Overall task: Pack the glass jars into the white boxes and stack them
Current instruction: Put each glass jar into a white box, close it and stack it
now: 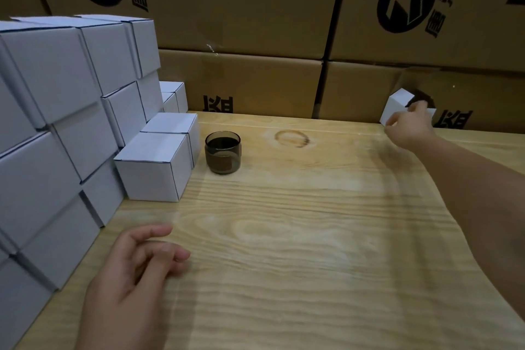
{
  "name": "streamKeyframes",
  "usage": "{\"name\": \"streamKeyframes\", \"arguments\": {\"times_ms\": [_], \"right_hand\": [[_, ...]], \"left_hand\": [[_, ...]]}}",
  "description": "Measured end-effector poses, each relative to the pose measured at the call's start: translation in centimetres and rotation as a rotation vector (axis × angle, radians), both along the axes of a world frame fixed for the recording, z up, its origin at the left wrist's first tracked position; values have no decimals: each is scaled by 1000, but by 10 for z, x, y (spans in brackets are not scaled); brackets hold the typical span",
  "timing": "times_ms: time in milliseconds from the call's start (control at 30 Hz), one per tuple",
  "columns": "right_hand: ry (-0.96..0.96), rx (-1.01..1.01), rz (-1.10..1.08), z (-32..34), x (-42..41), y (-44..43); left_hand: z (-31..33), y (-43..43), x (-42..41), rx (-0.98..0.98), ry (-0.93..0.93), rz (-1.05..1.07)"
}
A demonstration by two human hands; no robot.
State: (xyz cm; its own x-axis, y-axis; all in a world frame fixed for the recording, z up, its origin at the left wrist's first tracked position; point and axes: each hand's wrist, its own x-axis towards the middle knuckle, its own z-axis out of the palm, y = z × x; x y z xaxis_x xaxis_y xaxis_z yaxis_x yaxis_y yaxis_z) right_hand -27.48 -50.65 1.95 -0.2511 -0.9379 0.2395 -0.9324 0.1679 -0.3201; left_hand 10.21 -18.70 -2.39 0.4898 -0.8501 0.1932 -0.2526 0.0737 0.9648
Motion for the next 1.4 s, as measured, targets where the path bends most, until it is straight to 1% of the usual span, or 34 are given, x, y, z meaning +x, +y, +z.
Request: {"name": "streamKeyframes", "arguments": {"times_ms": [67,133,200,367,567,667,900,967,1067,1167,1267,1333,1400], "right_hand": [[-15,-16,-7,5,-6,-5],[-35,40,-10,10,-10,-12],[-56,41,-14,11,-14,-20],[-120,43,-144,7,-11,-29],[-143,45,-104,0,-16,-35],[-204,14,-85,-1,-17,-36],[-230,-102,-117,-4,-11,-35],[-169,-71,-99,-1,-7,-32],[-61,-33,-10,6,2,-25],[22,60,31,12,17,-13],[33,10,25,19,25,-1],[25,-32,-29,22,22,2],[15,-19,-84,23,16,3]], "left_hand": [[-1,-1,0,-3,5,2],[-3,-2,1,-7,12,1],[-5,-3,3,-10,22,-4],[-8,-5,4,-17,35,9],[-5,-5,3,-18,45,-11],[-2,-5,2,-49,61,-31],[-4,-5,2,-56,52,-6],[-5,-6,2,-51,56,10],[-4,-5,1,-30,49,19],[0,-2,0,-15,45,13],[3,1,0,-5,79,-11],[4,2,-1,-17,100,-37],[0,2,0,-19,92,-47]]}}
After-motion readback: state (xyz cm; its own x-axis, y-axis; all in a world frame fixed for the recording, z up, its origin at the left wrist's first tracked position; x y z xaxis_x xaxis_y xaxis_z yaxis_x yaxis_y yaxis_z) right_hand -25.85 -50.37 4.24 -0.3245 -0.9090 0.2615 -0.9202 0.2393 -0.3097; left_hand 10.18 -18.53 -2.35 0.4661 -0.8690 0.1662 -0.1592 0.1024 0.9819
